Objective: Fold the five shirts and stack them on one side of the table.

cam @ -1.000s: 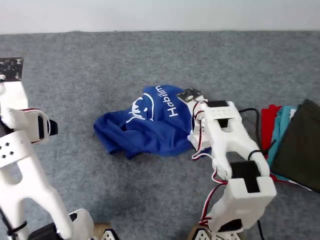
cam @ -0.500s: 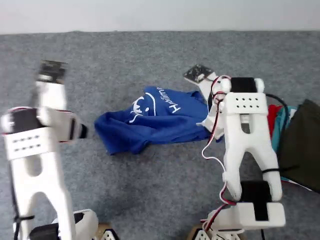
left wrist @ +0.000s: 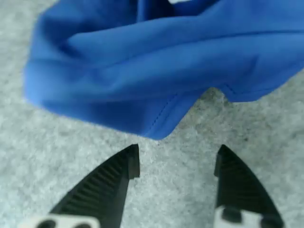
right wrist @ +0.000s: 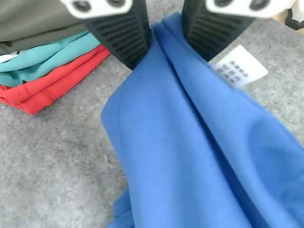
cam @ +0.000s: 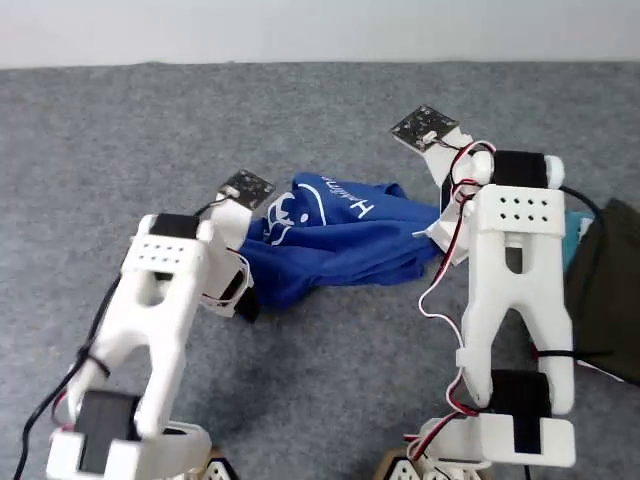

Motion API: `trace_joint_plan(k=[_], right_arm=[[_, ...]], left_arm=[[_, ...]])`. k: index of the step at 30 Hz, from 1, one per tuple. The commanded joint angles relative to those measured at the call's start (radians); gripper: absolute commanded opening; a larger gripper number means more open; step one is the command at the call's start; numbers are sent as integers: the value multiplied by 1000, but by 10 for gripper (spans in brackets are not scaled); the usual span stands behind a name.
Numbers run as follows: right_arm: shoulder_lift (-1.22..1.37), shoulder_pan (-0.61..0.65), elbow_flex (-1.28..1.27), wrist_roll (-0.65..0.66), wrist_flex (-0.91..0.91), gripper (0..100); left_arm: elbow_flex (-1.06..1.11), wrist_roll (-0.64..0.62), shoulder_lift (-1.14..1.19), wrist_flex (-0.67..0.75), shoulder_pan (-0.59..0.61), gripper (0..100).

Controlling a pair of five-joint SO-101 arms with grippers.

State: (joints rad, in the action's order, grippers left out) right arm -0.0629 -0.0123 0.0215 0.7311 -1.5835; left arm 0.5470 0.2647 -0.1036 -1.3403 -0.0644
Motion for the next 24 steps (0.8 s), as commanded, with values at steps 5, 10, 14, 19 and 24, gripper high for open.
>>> trace_joint_plan(k=[5,10,14,19,24], right_arm=[[-39,-16,49,6,18,17],[-41,-15,49,5,8,17],[-47,-15,49,3,8,17],[-48,-18,49,2,7,17],[-51,-18,54,2,4,17]], left_arm=[[-183,34,239,20,-6,264],[-283,29,359,17,15,261],[-311,29,419,21,34,261],[-312,-9,445,52,35,247],[-314,-40,483,92,29,139]])
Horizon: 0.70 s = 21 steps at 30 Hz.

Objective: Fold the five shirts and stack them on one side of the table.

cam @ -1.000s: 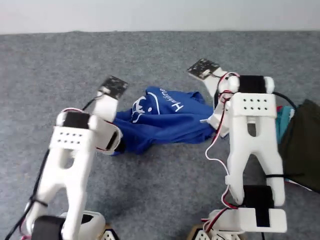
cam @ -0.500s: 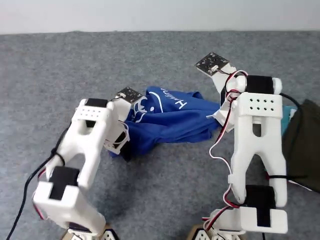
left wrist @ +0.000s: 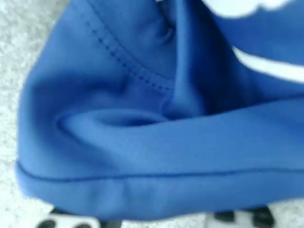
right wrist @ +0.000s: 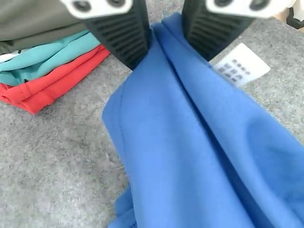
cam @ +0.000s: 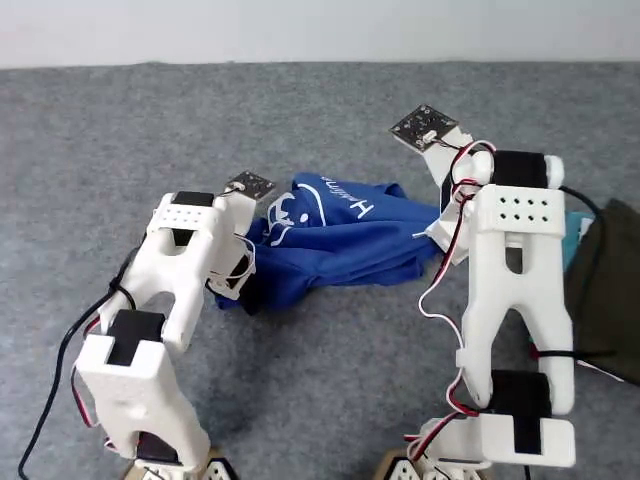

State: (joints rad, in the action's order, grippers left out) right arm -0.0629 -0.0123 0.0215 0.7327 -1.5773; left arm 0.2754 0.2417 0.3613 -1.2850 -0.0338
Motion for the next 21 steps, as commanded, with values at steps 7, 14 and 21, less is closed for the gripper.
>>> trace_joint_plan(k=[7,14,21], right_arm=[[-84,-35,124,3,-67,17],[-122,-107,196,17,-71,17],[-205,-113,305,95,-71,15]], left_arm=[[-82,-11,20,-2,8,12],[-225,-11,-288,-204,26,12],[-484,-11,-554,-356,110,12]])
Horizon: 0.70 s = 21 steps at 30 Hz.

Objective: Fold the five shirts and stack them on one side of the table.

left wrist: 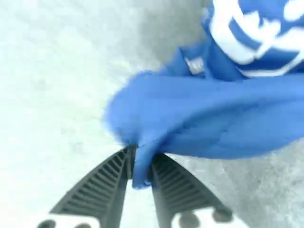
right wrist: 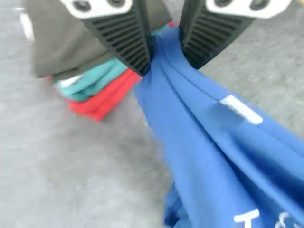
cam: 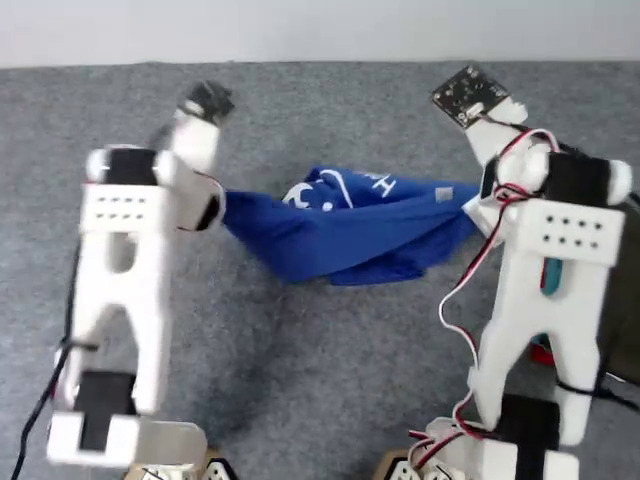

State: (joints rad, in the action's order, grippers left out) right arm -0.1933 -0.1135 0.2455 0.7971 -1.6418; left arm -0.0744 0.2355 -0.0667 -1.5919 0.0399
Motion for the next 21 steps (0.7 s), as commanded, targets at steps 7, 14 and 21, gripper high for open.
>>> trace_joint_plan(k=[7,14,21], right_arm=[[-140,-15,183,112,-1,14],[-202,-8,207,215,39,17],[-292,-8,209,216,180,16]], left_arm=[[-463,-6,-230,-81,120,13],[-846,-6,-232,-74,124,13],[-1007,26,-239,81,124,13]])
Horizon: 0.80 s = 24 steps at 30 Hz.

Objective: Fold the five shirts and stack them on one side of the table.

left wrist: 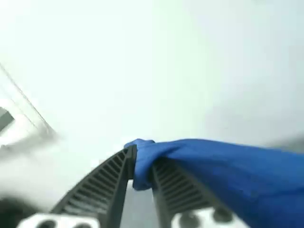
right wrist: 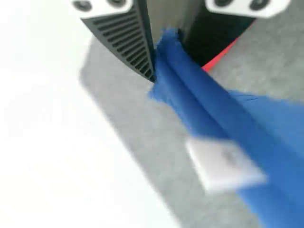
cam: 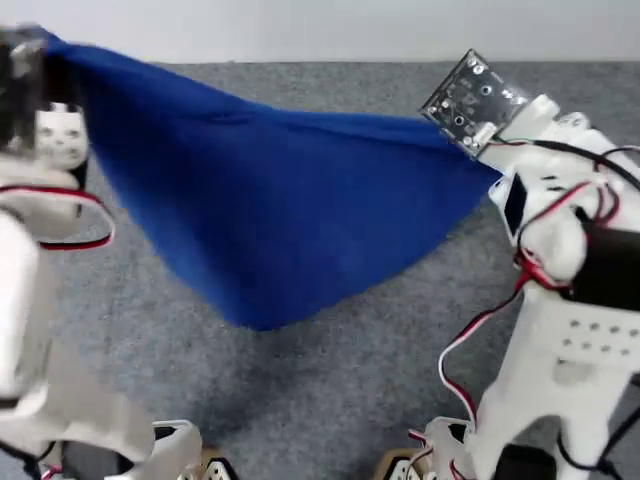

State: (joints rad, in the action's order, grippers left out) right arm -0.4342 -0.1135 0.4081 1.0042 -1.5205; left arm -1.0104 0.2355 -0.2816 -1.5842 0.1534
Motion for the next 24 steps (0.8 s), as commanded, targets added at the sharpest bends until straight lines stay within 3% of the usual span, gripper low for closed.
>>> trace_joint_plan(k=[1,7,18,24], right_arm=[[-61,-8,46,9,77,16],[-125,-8,46,11,186,14],[-259,73,46,167,272,14],[-303,70,46,180,283,14]], left_arm=[[-87,48,-25,84,11,13],[-136,132,-25,152,11,13],[-185,304,-34,184,11,13],[-185,316,-83,184,-34,13]])
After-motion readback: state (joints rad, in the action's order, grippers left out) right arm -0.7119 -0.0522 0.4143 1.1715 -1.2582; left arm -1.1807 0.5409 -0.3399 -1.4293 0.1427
